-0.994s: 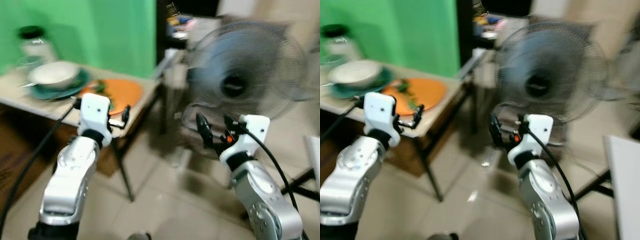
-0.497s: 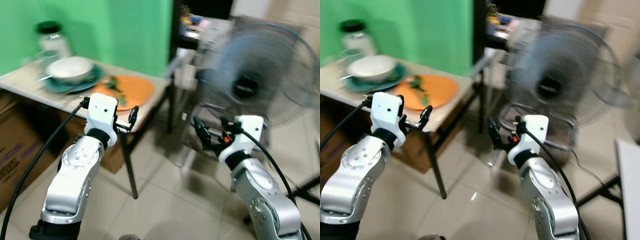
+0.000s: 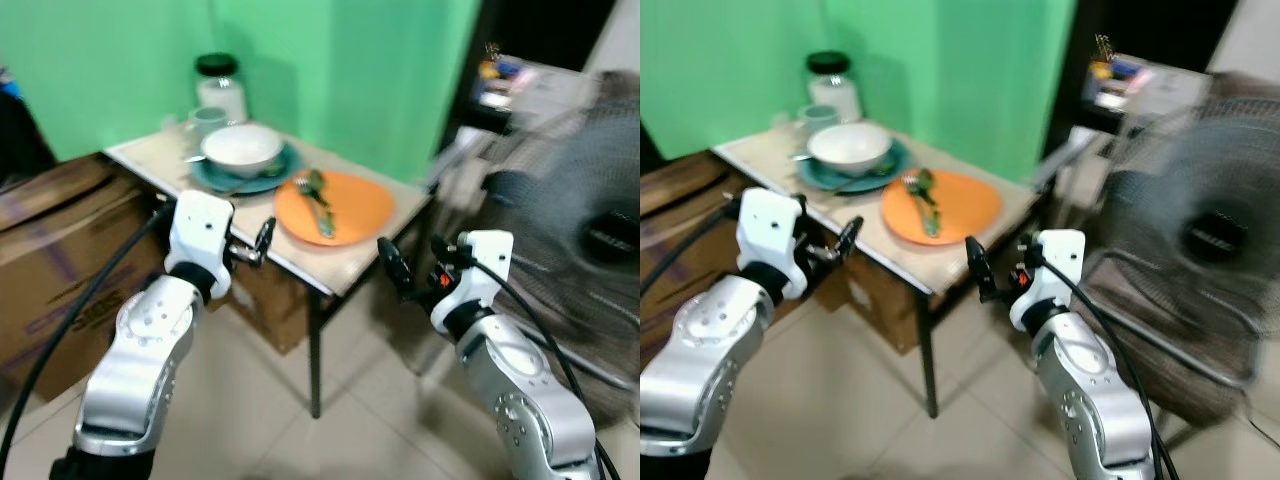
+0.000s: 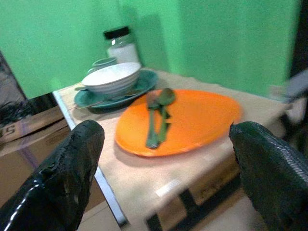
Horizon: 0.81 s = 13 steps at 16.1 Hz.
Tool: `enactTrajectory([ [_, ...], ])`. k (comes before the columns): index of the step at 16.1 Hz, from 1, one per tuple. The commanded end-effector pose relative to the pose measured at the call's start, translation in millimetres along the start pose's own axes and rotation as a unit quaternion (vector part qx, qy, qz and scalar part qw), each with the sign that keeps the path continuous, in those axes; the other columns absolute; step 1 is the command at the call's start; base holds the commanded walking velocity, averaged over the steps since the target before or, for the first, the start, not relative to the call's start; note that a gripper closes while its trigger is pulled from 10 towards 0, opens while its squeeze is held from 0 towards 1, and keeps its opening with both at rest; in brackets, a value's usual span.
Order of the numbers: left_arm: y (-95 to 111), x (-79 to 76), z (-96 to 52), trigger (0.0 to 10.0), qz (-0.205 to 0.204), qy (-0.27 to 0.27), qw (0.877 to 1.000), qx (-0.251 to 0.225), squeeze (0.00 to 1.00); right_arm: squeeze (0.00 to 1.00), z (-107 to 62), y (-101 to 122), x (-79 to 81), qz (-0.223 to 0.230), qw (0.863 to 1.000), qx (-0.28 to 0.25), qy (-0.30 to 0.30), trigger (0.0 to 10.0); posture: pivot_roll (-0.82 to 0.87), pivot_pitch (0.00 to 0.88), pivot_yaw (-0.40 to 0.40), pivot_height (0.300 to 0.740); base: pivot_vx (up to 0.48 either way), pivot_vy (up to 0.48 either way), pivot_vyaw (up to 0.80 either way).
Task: Setting the table
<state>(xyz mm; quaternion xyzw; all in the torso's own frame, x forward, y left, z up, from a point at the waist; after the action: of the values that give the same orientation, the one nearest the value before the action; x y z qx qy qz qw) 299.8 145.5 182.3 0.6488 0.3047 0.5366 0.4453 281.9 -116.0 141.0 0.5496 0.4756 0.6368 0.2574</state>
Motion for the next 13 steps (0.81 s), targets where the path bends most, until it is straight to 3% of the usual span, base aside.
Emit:
enactTrajectory([
  [1,-5,8.0,-3.2,10.0,0.004,0.009,1.000,0.014,0.00,1.00,4.4,0,6.8,0.003,1.000,0.001,0.011,10.0,0.12,0.000,-0.027,0.740,0.322,0.000,0.00],
  [4,-5,10.6,-3.8,10.0,0.007,0.013,1.000,0.014,0.00,1.00,8.5,2,3.6,0.009,1.000,-0.001,0.005,10.0,0.13,0.000,-0.039,0.740,0.319,0.000,0.00],
  [8,-4,7.1,-5.6,10.0,0.003,0.003,1.000,0.009,0.00,1.00,12.9,4,12.4,-0.014,0.999,0.001,0.033,10.0,0.13,0.000,-0.046,0.740,0.320,0.000,0.00],
  [13,-3,4.5,-5.9,10.0,0.008,-0.007,1.000,0.008,0.00,1.00,14.6,5,14.9,-0.018,0.999,0.003,0.042,10.0,0.14,0.000,-0.048,0.740,0.319,0.000,0.72],
])
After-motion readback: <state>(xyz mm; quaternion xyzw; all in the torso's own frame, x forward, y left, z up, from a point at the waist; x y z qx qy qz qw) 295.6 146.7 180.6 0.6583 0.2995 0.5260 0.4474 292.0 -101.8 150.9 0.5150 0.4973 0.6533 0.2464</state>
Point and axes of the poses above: a point about 5 cm out from each wrist's last joint towards the gripper, its own z axis pointing out of the wrist towards the gripper, its own y axis along the axis of the wrist's last joint, x = y × z, the point moved 3 cm from there along z, pointing out of the wrist towards the gripper, and after that the axes turned 13 degrees about z, right-handed, at the moved point
